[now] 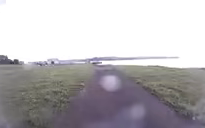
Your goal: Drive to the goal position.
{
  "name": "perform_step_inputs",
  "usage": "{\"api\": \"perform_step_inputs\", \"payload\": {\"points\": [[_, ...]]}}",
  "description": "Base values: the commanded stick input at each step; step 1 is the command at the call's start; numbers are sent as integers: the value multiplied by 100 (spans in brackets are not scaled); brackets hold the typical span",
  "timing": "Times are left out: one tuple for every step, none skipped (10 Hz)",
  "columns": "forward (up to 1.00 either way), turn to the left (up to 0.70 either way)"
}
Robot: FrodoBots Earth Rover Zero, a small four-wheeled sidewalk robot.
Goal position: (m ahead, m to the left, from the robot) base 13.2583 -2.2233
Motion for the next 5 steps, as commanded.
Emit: {"api": "perform_step_inputs", "payload": {"points": [[70, 0], [70, 0], [70, 0], [70, 0], [70, 0]]}}
